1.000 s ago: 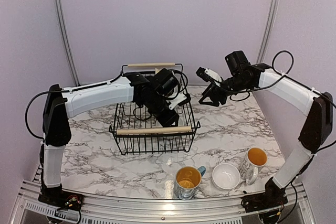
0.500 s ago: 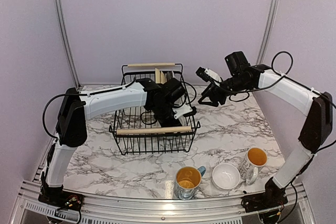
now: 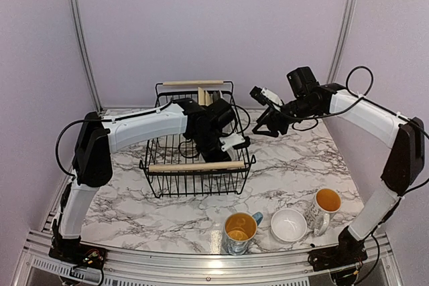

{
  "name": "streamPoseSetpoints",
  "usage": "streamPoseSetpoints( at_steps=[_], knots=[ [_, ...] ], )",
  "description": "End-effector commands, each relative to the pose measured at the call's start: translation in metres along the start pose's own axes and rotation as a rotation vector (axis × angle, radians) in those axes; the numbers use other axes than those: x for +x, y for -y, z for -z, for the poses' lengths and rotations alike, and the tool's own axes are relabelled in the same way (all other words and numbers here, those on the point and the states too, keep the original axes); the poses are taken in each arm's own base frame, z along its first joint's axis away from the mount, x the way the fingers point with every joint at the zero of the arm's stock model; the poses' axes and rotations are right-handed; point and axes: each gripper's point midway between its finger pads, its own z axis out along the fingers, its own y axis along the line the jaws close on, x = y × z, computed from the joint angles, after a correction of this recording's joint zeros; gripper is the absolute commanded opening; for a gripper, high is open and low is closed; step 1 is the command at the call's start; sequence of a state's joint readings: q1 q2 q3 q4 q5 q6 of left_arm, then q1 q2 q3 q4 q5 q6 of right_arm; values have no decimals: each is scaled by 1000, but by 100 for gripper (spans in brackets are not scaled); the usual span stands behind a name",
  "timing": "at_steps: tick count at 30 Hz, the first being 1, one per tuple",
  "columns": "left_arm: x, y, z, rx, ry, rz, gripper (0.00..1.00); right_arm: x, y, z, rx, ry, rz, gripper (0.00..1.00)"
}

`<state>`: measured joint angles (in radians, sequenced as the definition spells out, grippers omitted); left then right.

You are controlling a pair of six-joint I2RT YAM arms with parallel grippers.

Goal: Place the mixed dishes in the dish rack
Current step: Grab the bowl from the dish rack.

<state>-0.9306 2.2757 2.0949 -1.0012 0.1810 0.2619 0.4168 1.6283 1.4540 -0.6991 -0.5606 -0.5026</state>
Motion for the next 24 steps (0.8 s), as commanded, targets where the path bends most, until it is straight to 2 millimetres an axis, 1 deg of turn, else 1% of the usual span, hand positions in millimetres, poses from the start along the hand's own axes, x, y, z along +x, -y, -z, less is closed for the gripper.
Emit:
streamPoseSetpoints(
  at_steps=[1, 4, 10, 14, 20, 24],
  knots=[
    [-4, 4, 32, 63, 50, 21, 0, -14, 1, 7, -4, 38, 4, 53],
    [-6, 2, 44, 85, 77, 37, 0, -16, 2, 7, -7, 39, 3, 53],
    [-12, -2, 76, 148, 154, 94, 0, -21, -1, 7, -31, 49, 2, 53],
    [-19, -3, 95, 231, 222, 154, 0, -23, -6, 8, -57, 62, 8, 53],
    [-10, -10, 101, 310, 256, 279, 0, -31, -11, 8, -86, 85, 24, 56],
    [0, -16, 109, 373, 300, 369, 0, -32, -24, -3, -129, 68, 50, 57]
  ],
)
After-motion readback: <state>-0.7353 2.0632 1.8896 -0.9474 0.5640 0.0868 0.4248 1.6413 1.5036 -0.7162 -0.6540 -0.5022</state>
